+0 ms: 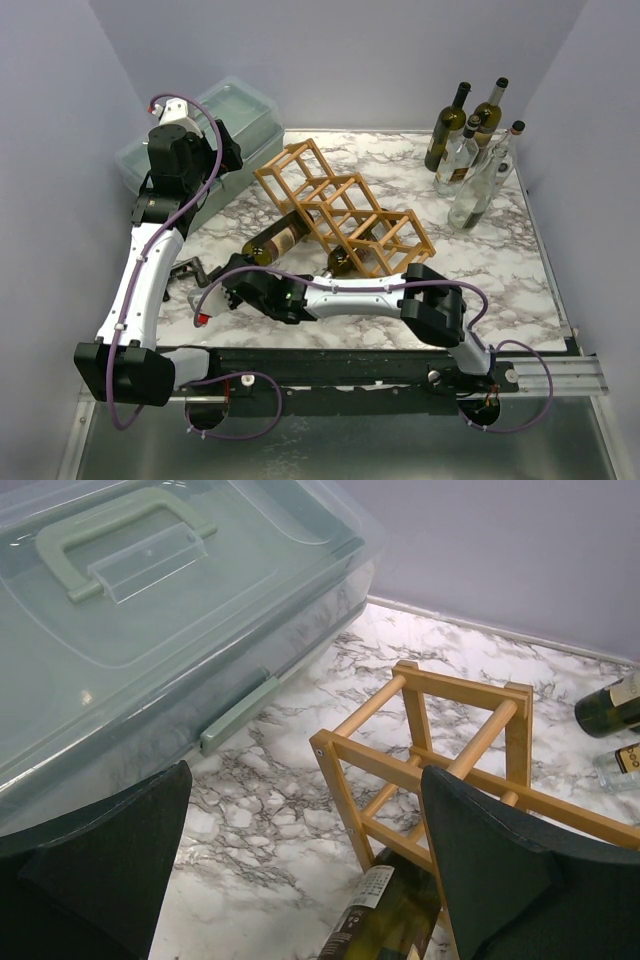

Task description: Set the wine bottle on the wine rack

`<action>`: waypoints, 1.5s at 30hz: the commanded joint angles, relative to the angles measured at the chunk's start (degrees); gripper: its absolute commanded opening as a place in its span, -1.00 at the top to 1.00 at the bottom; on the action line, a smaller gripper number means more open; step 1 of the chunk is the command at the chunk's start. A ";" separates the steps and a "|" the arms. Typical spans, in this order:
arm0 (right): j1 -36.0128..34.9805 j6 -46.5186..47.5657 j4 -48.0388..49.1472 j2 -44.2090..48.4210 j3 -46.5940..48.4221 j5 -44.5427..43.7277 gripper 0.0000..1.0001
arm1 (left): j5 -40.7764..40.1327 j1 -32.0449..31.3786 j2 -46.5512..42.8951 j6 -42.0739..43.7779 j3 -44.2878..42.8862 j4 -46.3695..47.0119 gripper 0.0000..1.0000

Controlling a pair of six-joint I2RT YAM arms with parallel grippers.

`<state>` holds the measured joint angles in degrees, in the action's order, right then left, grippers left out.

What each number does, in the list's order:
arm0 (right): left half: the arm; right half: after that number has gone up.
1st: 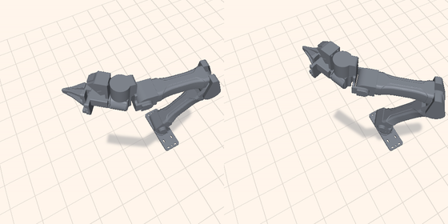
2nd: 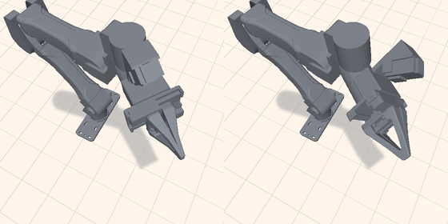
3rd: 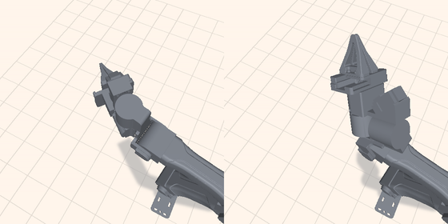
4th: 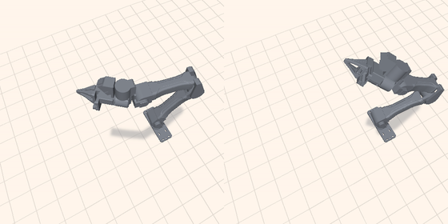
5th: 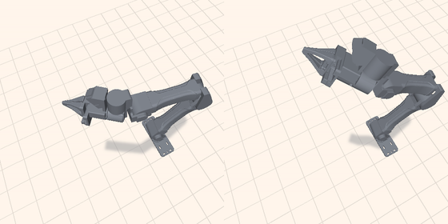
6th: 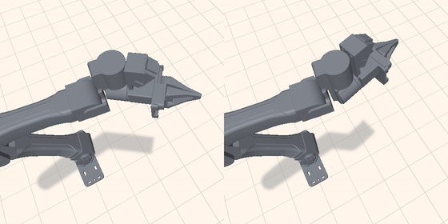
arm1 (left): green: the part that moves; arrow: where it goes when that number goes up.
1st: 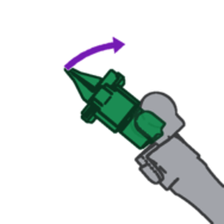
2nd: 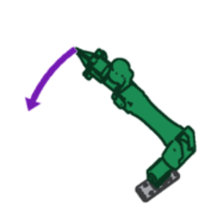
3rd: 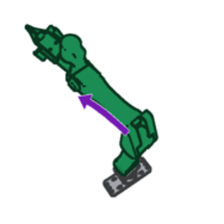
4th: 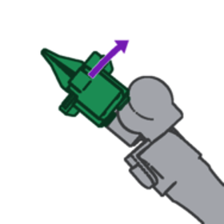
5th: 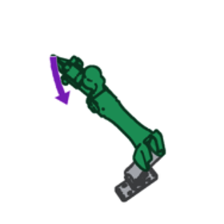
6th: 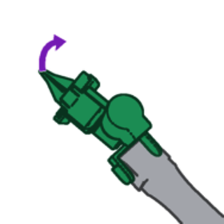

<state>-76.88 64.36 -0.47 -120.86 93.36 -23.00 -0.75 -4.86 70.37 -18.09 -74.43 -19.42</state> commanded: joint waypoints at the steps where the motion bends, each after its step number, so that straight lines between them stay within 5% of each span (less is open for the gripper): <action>1: -0.32 5.91 5.20 -0.62 -0.40 -5.54 0.99 | 0.69 0.36 -1.37 -0.63 -0.28 0.17 -0.97; 45: 6.44 13.59 5.18 -6.41 -1.41 -10.40 0.99 | 0.48 0.38 -1.66 -0.68 -0.10 0.15 -0.97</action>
<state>-71.35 73.52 4.16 -127.11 90.59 -30.63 -0.73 -4.86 69.89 -18.41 -74.43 -19.42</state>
